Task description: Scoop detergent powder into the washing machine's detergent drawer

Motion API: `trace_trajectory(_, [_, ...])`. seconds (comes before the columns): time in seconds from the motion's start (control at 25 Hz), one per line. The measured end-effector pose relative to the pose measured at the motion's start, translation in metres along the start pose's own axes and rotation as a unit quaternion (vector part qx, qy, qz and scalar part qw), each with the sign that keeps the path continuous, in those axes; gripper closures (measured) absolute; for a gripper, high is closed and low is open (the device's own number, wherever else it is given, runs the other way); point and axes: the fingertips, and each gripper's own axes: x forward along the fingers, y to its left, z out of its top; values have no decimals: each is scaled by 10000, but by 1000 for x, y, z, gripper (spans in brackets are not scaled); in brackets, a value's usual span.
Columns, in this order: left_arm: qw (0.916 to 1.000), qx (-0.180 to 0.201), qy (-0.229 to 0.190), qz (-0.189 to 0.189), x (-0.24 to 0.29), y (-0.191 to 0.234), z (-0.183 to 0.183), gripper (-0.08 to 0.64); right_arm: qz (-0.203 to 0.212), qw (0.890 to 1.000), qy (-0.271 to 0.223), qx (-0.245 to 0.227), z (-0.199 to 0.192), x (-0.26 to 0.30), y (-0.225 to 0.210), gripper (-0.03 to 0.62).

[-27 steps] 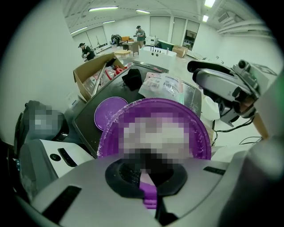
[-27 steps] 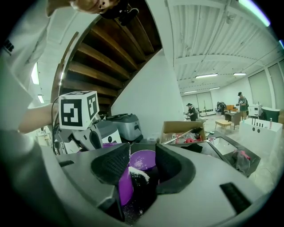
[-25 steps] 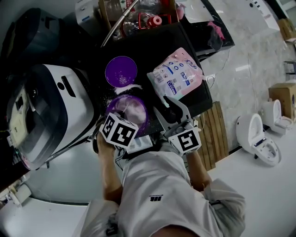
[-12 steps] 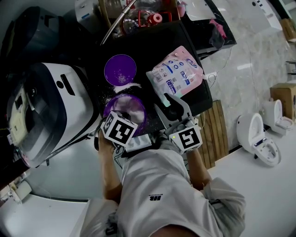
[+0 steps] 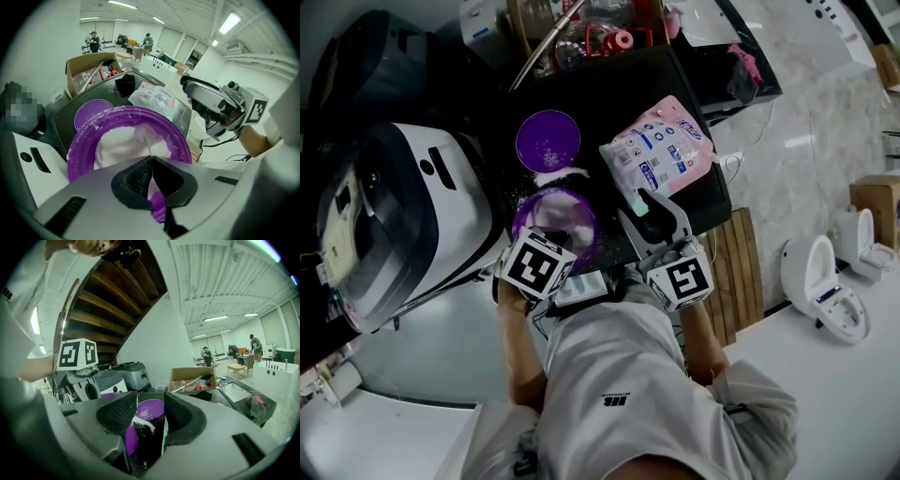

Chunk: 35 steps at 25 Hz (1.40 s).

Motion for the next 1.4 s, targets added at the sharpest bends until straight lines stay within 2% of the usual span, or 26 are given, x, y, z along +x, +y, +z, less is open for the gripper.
trace_trajectory(0.24, [9980, -312, -428, -342, -10, -11, -1, 545, 96, 10000, -3, 2, 0, -4, 3, 413])
trace_trajectory(0.44, [9922, -667, -911, -520, -19, -17, -5, 545, 248, 9997, 13, -83, 0, -7, 10, 413])
trace_trajectory(0.76, [9819, -1015, -1564, -346, -28, -20, -10, 545, 521, 9984, 87, -192, -4, -11, 36, 413])
trace_trajectory(0.96, [9693, -1260, -2090, -301, -32, -16, -12, 545, 675, 9973, 145, -247, -8, -12, 54, 413])
trace_trajectory(1.16, [9576, -1570, -2389, -345, -41, -15, -17, 545, 805, 9962, 193, -286, -11, -15, 71, 413])
trace_trajectory(1.4, [9398, -1810, -2855, -505, -48, -12, -19, 545, 849, 9954, 262, -372, -16, -14, 87, 413])
